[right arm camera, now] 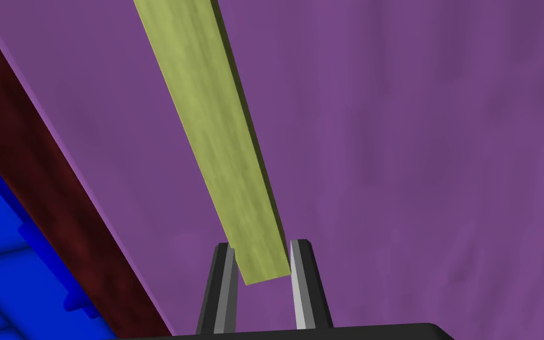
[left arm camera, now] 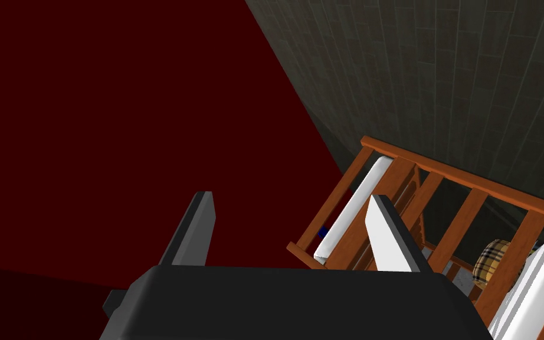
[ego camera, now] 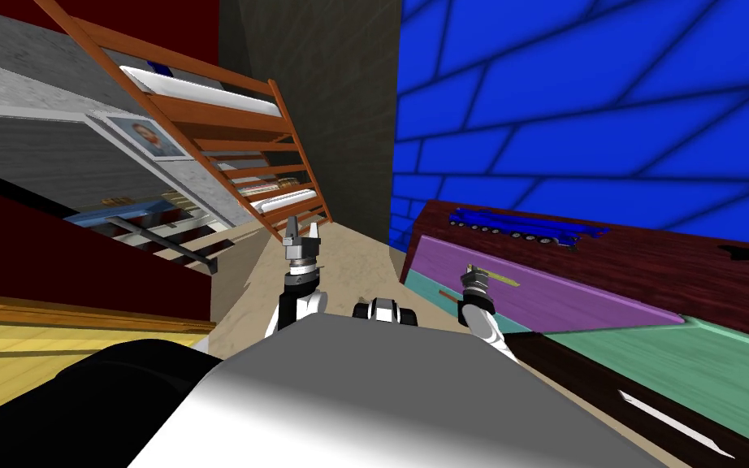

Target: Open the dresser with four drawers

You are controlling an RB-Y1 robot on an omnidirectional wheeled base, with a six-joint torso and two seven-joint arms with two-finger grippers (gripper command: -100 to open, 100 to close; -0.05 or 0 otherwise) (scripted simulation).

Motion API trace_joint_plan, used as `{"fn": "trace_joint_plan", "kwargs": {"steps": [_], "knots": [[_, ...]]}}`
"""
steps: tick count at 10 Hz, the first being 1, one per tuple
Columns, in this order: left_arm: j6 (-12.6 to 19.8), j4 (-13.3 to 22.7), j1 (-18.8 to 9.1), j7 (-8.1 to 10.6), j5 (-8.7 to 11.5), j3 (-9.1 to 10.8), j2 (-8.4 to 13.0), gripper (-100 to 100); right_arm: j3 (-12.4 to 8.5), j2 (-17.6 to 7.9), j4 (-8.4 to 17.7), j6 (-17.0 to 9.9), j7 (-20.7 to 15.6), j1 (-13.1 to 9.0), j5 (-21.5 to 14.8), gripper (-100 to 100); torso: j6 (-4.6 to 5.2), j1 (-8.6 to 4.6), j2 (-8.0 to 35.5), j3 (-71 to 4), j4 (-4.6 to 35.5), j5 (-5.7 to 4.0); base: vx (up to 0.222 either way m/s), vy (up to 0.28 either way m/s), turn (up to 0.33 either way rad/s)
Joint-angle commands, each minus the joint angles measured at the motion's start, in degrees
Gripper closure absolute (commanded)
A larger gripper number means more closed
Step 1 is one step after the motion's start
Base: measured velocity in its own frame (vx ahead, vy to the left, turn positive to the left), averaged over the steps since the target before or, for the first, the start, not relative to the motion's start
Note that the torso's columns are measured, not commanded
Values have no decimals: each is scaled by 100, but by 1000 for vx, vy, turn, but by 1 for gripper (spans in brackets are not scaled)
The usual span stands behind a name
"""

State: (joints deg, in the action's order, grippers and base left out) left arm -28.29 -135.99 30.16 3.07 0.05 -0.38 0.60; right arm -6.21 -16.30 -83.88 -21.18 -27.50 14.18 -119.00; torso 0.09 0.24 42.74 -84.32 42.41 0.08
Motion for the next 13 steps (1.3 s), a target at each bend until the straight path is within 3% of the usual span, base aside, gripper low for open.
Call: {"fn": "trace_joint_plan", "kwargs": {"steps": [1, 8, 9, 13], "knots": [[0, 0, -1, 0, 0, 0, 0, 0, 7, 7, -67, 54, 8, 43, -6, 100, 2, -3, 3, 4, 1, -2, -158, 115, -43], [0, 0, -1, 0, 0, 0, 0, 0, 69, 56, -173, 129, 2, 153, -66, 100, -7, -21, -34, -18, -5, -2, -145, 85, -31], [0, 0, 0, 0, 0, 0, 0, 0, -64, -87, -226, 397, -31, 112, 80, -100, -8, -37, -63, -36, -3, 2, -6, 62, -109], [0, -1, 2, 0, 0, 0, 0, 0, -354, -391, -360, 907, -96, -6, 376, -100, -11, -20, -48, -26, -12, -6, 13, 91, -79]]}}
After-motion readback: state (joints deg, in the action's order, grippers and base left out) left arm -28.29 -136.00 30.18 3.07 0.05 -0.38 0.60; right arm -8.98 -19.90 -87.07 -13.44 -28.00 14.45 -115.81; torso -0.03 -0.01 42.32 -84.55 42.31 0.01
